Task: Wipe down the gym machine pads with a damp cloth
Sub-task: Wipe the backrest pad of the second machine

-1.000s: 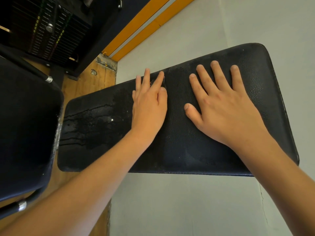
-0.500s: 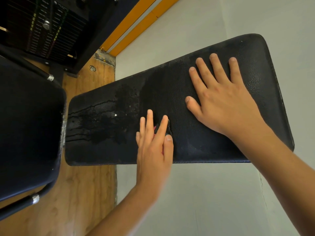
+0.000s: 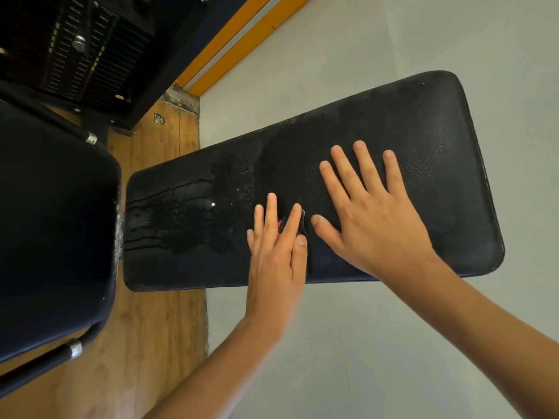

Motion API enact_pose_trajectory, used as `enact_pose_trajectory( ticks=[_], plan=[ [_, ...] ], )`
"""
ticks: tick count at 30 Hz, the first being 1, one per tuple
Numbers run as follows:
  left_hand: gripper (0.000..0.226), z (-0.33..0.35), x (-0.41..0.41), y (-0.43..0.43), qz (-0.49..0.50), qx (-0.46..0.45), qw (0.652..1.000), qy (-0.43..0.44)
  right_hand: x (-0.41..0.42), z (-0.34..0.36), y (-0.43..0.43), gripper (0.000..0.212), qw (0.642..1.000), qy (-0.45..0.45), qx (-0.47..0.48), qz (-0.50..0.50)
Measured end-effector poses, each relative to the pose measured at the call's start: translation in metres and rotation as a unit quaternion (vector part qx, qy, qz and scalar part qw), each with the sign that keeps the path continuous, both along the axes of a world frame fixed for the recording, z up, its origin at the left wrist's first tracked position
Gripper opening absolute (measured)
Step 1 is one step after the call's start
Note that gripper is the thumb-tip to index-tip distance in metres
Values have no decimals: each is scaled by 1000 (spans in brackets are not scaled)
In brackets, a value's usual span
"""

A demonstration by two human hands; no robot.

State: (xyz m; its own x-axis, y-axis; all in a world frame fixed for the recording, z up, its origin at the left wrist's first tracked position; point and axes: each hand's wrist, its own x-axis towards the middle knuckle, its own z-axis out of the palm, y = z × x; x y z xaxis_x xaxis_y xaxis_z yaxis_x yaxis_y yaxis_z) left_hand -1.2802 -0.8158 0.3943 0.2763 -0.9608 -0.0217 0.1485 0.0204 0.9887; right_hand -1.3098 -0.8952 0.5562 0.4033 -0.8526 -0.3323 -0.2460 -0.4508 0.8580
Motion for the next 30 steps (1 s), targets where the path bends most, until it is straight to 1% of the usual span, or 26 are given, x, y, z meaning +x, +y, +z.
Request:
enact_pose_trajectory(
  ticks=[3,6,9,15,17,20,26,30],
  plan=[
    [47,-7,11,-15,1,5,1000,-4,0,0,2,81,1000,2,0,-1],
    [49,-9,28,-52,5,29,1000,-8,2,-1,2,81,1000,3,0,-1],
    [49,-4,44,-92,14,27,999,-28,3,-1,0,81,1000,5,0,-2],
    [49,-1,72,-162,14,49,998,-35,2,-2,-1,81,1000,0,2,1],
    [49,-3,71,-163,11,40,998,-47,2,-2,-1,80,1000,-2,1,2],
    [49,-8,67,-146,11,31,999,-43,2,-2,0,81,1000,-5,3,0],
    [48,-16,42,-75,22,36,999,-24,1,-2,-1,81,1000,-2,6,-3],
    [47,-18,50,-92,17,38,999,-26,2,-4,-2,81,1000,-2,5,-1]
  ],
)
